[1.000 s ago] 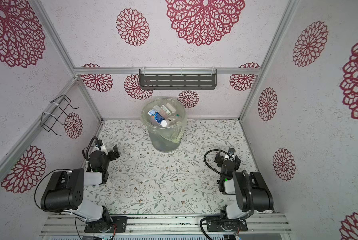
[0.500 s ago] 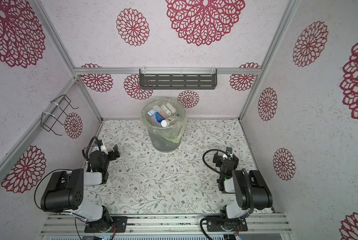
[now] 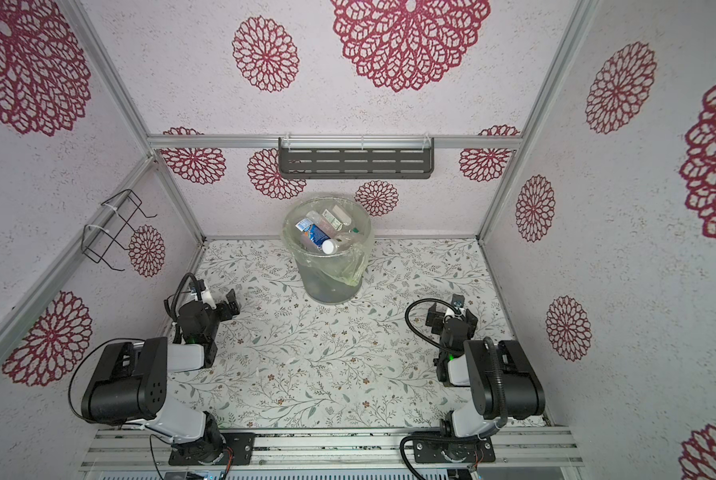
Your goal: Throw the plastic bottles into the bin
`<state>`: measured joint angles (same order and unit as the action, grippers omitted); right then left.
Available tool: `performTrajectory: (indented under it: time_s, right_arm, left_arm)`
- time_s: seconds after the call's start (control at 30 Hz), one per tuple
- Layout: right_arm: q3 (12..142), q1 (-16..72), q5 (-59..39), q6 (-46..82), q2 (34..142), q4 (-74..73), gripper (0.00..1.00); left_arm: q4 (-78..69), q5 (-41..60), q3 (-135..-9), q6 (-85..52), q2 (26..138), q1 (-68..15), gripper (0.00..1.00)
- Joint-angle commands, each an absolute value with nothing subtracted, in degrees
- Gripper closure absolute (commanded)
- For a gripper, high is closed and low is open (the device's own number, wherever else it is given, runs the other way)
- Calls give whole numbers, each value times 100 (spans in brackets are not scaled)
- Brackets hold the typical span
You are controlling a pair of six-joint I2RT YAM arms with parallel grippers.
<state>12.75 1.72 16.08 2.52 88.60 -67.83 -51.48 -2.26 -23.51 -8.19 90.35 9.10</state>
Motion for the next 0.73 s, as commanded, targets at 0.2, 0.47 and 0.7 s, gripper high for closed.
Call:
performTrajectory:
  time_s: [0.2,0.47,0.7]
  right_arm:
    - [1424,202,1647,228,8799,-6948,1]
    - [1424,202,1644,213,8798,-6952,1]
    - [1483,196,1292,123,8798,-6846,1]
  left_arm:
    - [-5151,-246,-2391,-713,8938,909,3]
    - [-5151,-246,-2393,-720,8938,910,3]
    - [-5155,-246,-2384,-724,8933,912,3]
